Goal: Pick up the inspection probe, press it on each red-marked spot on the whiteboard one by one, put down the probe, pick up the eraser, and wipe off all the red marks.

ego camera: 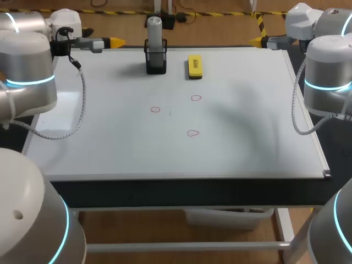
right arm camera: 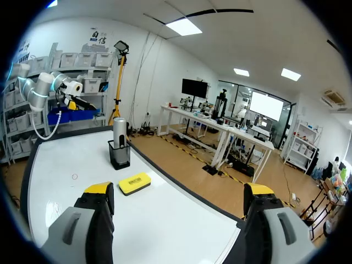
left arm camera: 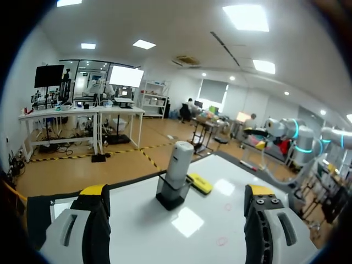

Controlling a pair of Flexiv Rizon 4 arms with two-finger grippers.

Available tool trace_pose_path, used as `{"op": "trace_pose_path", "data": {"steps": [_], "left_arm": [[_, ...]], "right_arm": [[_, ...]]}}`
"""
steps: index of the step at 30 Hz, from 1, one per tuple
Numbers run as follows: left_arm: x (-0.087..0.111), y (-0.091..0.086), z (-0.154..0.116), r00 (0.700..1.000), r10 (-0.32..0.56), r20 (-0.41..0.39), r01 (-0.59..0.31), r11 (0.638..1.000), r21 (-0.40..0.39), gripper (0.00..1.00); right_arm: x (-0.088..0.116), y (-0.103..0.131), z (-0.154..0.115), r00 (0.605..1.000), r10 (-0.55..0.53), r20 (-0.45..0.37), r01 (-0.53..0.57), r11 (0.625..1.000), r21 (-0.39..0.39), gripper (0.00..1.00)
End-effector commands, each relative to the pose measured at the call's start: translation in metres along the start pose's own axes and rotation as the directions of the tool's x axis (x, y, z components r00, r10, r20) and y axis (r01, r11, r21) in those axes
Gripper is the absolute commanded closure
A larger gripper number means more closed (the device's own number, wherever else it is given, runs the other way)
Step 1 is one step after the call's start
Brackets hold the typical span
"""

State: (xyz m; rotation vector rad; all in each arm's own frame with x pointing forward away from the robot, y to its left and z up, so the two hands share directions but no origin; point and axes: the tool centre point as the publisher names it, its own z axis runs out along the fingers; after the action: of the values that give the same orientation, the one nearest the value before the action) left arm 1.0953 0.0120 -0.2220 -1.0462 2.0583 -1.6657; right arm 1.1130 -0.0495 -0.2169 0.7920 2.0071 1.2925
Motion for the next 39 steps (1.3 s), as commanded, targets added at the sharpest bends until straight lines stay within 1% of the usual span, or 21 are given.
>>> {"op": "trace_pose_path", "data": {"steps": [1, 7, 13, 19, 24, 28, 30, 33, 34, 35, 39], "left_arm": [[-0.007, 0.002, 0.005, 0.999, 0.015, -0.048, -0.014, 1.000, 0.028, 0.00], [-0.008, -0.002, 0.012, 0.994, 0.044, -0.105, -0.039, 0.998, 0.044, 0.00], [-0.012, -0.004, 0.023, 0.988, 0.070, -0.138, -0.065, 0.997, 0.042, 0.00], [-0.015, -0.008, 0.033, 0.975, 0.110, -0.193, -0.103, 0.994, 0.046, 0.00], [-0.019, -0.006, 0.042, 0.968, 0.133, -0.212, -0.125, 0.991, 0.053, 0.00], [-0.023, -0.006, 0.050, 0.958, 0.136, -0.252, -0.122, 0.990, 0.069, 0.00], [-0.025, -0.006, 0.053, 0.950, 0.162, -0.267, -0.143, 0.986, 0.090, 0.00], [-0.029, -0.008, 0.060, 0.942, 0.164, -0.293, -0.142, 0.985, 0.093, 0.00], [-0.031, -0.008, 0.062, 0.935, 0.168, -0.311, -0.142, 0.984, 0.105, 0.00], [-0.032, -0.009, 0.063, 0.937, 0.167, -0.307, -0.140, 0.984, 0.106, 0.00], [-0.036, -0.012, 0.069, 0.924, 0.188, -0.334, -0.152, 0.980, 0.131, 0.00]], "right_arm": [[0.000, 0.000, 0.000, 1.000, 0.000, -0.001, 0.000, 1.000, 0.002, 0.00], [0.000, 0.000, 0.000, 1.000, 0.000, -0.001, 0.000, 1.000, 0.002, 0.00], [0.000, 0.000, 0.000, 1.000, 0.000, -0.001, 0.000, 1.000, 0.002, 0.00], [0.000, 0.000, 0.000, 1.000, 0.000, -0.001, 0.000, 1.000, 0.002, 0.00], [0.000, 0.000, 0.000, 1.000, 0.000, -0.001, 0.000, 1.000, 0.002, 0.00], [0.000, 0.000, 0.000, 1.000, 0.000, -0.001, 0.000, 1.000, 0.002, 0.00], [0.000, 0.000, 0.000, 1.000, 0.000, -0.001, 0.000, 1.000, 0.002, 0.00], [0.000, 0.000, 0.000, 1.000, 0.000, -0.001, 0.000, 1.000, 0.002, 0.00], [0.000, 0.000, 0.000, 1.000, 0.000, -0.001, 0.000, 1.000, 0.002, 0.00], [0.000, 0.000, 0.000, 1.000, 0.000, -0.001, 0.000, 1.000, 0.002, 0.00], [0.000, 0.000, 0.000, 1.000, 0.000, -0.001, 0.000, 1.000, 0.002, 0.00]]}}
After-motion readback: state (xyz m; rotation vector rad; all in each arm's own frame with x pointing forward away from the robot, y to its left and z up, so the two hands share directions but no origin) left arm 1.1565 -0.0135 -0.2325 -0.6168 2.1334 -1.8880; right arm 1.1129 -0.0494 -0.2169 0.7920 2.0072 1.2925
